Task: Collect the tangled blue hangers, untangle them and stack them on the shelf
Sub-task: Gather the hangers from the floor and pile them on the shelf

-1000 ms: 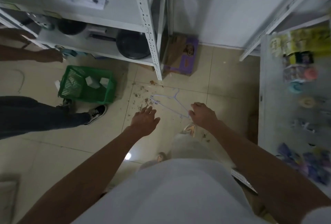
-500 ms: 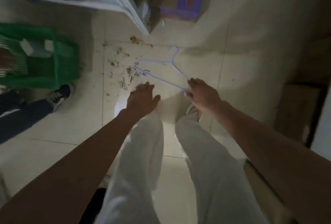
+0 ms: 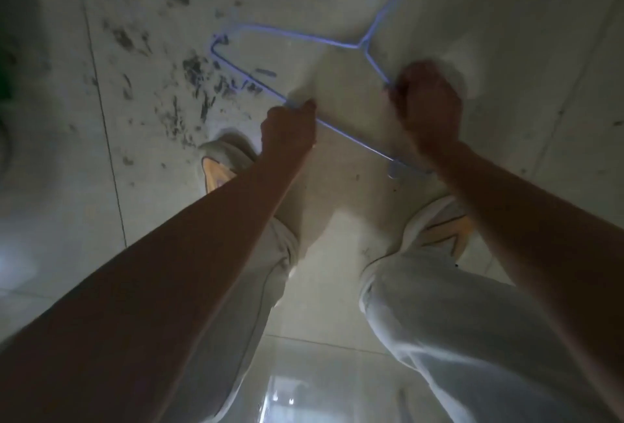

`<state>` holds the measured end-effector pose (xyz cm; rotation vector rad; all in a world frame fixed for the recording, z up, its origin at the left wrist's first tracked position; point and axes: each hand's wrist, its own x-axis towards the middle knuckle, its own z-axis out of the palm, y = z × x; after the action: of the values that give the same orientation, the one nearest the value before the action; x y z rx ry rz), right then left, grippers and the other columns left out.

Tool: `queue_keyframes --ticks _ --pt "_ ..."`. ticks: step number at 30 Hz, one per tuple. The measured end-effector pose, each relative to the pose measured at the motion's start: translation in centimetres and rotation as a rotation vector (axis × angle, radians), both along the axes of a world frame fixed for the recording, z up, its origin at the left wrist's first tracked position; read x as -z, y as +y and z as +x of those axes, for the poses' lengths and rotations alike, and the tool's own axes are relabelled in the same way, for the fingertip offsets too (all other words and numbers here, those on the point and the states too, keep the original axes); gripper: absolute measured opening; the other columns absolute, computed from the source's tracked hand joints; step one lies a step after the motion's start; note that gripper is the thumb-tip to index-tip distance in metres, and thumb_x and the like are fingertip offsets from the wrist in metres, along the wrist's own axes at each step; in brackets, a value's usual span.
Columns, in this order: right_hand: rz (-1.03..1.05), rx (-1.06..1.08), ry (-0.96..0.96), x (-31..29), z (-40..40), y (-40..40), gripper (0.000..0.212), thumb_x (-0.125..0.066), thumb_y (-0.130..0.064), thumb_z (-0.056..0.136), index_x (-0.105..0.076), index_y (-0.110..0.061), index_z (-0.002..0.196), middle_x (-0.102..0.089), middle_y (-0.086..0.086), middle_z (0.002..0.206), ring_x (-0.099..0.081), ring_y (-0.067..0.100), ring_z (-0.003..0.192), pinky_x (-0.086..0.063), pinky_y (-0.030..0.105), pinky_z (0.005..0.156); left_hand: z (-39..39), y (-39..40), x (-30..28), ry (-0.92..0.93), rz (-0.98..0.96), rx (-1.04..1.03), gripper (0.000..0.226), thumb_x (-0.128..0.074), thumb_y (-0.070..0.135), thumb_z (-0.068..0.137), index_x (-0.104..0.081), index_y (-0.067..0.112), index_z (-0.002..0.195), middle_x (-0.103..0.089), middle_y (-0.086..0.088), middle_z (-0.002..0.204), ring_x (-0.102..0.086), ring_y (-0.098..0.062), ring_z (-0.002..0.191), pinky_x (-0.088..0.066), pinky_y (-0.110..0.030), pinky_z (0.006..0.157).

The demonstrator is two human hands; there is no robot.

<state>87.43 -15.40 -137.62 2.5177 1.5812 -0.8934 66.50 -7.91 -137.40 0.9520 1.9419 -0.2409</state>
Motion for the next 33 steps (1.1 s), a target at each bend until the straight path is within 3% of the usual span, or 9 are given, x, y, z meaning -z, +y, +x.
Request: queue_keyframes --ticks 4,8,10,13,17,22,24,28,33 --pt "0.061 -0.064 0.006 1.3 0.9 -0.3 0.042 -0.041 -0.047 0.104 -0.062 -0.01 0.109 -0.063 0.018 0.11 -0.063 0.042 0.095 -0.044 0.047 0.073 1.1 -0.6 -0.2 0.153 0.195 0.18 0.041 -0.059 0.045 0.087 -0.067 0.006 0.098 -0.072 -0.011 0.102 -0.07 -0.029 0.097 -0.059 -0.041 0.086" --pt "-0.009 0.08 0.162 -0.5 0.7 -0.1 0.028 -0.055 -0.037 0.101 -0.061 -0.01 0.102 -0.068 0.019 0.095 -0.068 0.04 0.083 -0.05 0.046 0.072 1.2 0.3 -2.0 0.122 0.098 0.232 0.048 -0.057 0.05 0.089 -0.074 0.007 0.1 -0.075 -0.01 0.102 -0.071 -0.027 0.101 -0.057 -0.035 0.088" --pt "0.011 0.294 0.384 -2.6 -0.6 0.0 0.012 -0.063 -0.019 0.101 -0.059 -0.008 0.096 -0.063 0.016 0.077 -0.063 0.029 0.066 -0.048 0.043 0.069 1.4 1.0 -3.9 0.046 0.053 0.067 0.039 -0.064 0.043 0.09 -0.077 0.006 0.086 -0.079 -0.01 0.091 -0.076 -0.026 0.093 -0.06 -0.04 0.087" --pt "0.039 0.484 0.501 -7.6 -1.6 -0.9 0.015 -0.059 -0.011 0.102 -0.066 -0.003 0.093 -0.059 0.006 0.077 -0.057 0.018 0.071 -0.047 0.039 0.074 2.3 1.3 -9.0 -0.121 -0.01 -0.287 0.026 -0.069 0.026 0.089 -0.066 0.012 0.067 -0.071 0.002 0.053 -0.073 -0.021 0.067 -0.066 -0.041 0.077" --pt "0.151 0.812 0.501 -18.0 -3.0 -3.4 0.02 -0.058 -0.006 0.101 -0.071 0.005 0.091 -0.06 0.008 0.075 -0.056 0.018 0.076 -0.046 0.039 0.071 3.9 1.8 -18.6 -0.232 0.018 -0.348 0.022 -0.074 0.01 0.092 -0.065 0.001 0.074 -0.068 -0.011 0.058 -0.065 -0.017 0.044 -0.06 -0.032 0.051" --pt "0.318 1.336 0.591 -34.9 -3.6 -5.4 0.02 -0.056 0.002 0.102 -0.063 0.008 0.084 -0.051 0.013 0.07 -0.045 0.015 0.067 -0.035 0.029 0.061 8.8 3.4 -35.3 -0.399 0.058 -0.004 0.015 -0.069 0.007 0.096 -0.067 -0.004 0.087 -0.064 -0.007 0.055 -0.061 -0.01 0.04 -0.055 -0.023 0.047" --pt "0.406 1.495 0.597 -42.9 -2.8 -5.3 0.019 -0.054 0.004 0.102 -0.06 -0.001 0.085 -0.048 0.005 0.065 -0.043 0.005 0.058 -0.036 0.022 0.055 12.2 4.6 -42.5 -0.458 0.068 0.164 0.022 -0.065 0.003 0.098 -0.063 0.001 0.076 -0.06 0.004 0.043 -0.056 -0.005 0.035 -0.048 -0.021 0.043" --pt "0.64 1.706 0.661 -59.5 0.2 -4.3 0.025 -0.05 -0.013 0.1 -0.061 -0.023 0.079 -0.048 0.004 0.063 -0.042 0.018 0.058 -0.033 0.031 0.053 20.8 5.8 -57.6 -0.624 0.137 0.455 0.034 -0.059 0.007 0.101 -0.056 0.012 0.067 -0.058 0.007 0.043 -0.054 -0.007 0.037 -0.047 -0.023 0.046" --pt "0.992 1.769 0.782 -75.0 4.7 -7.2 0.031 -0.046 -0.031 0.109 -0.054 -0.024 0.08 -0.037 -0.009 0.049 -0.029 0.007 0.038 -0.025 0.016 0.038 30.1 1.8 -74.8 -0.72 0.454 0.897 0.036 -0.046 0.027 0.106 -0.052 0.001 0.083 -0.063 -0.03 0.075 -0.065 -0.045 0.072 -0.054 -0.054 0.066"
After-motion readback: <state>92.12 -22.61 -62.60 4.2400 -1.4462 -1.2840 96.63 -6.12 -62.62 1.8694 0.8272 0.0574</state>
